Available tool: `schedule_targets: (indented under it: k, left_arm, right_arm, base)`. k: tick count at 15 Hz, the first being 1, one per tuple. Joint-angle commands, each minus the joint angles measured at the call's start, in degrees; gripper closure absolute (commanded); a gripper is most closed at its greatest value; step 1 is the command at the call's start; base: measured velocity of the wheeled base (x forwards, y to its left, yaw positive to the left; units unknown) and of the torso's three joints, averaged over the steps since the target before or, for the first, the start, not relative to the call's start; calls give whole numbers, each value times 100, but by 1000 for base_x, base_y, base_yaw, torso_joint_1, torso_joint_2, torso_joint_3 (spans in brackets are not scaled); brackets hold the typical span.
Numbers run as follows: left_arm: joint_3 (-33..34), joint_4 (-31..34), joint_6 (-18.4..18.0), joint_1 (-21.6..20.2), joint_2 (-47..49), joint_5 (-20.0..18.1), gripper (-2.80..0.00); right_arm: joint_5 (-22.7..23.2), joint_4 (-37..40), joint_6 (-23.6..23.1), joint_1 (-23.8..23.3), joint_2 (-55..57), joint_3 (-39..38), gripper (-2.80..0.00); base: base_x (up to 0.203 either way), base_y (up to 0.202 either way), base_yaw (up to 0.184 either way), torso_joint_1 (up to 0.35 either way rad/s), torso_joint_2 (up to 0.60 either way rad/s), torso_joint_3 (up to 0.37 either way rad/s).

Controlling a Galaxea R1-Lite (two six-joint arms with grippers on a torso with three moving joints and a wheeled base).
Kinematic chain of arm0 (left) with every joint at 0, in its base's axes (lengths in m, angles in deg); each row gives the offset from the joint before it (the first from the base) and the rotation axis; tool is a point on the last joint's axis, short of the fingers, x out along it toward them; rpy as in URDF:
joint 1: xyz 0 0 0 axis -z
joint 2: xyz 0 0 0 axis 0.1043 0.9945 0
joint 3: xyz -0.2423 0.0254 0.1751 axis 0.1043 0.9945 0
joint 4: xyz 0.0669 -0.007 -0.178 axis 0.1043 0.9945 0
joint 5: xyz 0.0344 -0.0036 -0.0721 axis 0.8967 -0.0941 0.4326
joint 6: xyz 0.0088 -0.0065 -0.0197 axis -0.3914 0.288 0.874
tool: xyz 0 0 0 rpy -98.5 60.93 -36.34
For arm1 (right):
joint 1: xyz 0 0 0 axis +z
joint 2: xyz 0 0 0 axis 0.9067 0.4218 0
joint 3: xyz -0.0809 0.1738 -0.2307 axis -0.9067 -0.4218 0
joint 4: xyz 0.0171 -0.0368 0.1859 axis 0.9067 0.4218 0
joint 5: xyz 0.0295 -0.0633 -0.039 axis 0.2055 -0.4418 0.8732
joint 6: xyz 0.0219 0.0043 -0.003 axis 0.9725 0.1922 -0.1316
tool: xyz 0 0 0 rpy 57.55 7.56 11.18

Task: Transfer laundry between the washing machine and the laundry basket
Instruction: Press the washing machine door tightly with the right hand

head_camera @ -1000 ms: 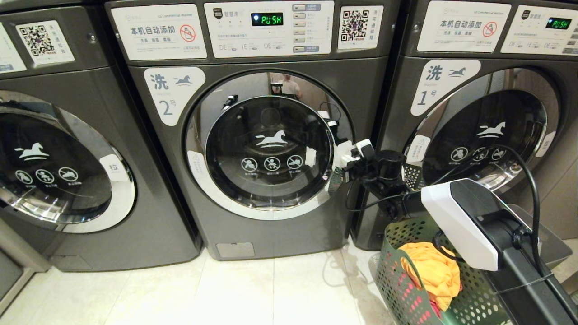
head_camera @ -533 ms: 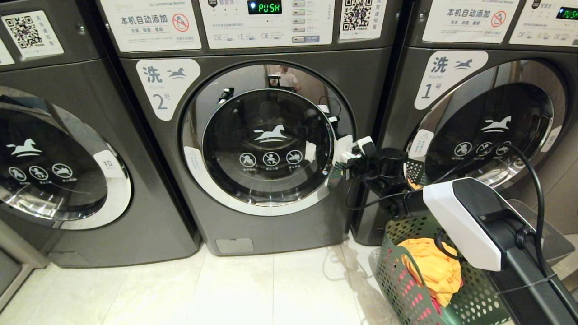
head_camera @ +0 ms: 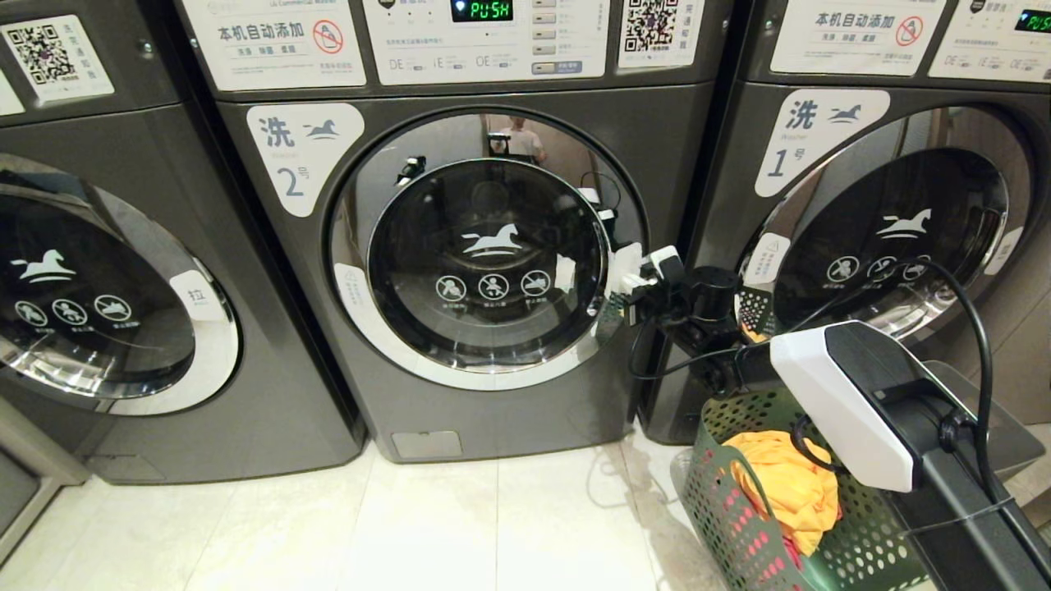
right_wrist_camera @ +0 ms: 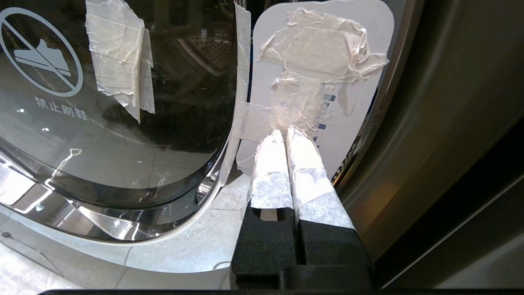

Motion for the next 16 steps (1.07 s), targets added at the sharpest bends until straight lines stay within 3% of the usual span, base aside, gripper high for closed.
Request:
schedule_targets:
  k: [1,16]
  left_arm:
    - [10,23,-6,0,12,10,0]
    - [38,32,3,0,12,45,0]
  right_arm:
    - [8,-30,-5,1,8,0,0]
    - [17,-30,-5,-33,-35,0,0]
  base:
    - [0,0,0,0,0,0]
    - [0,0,0,1,0,-53]
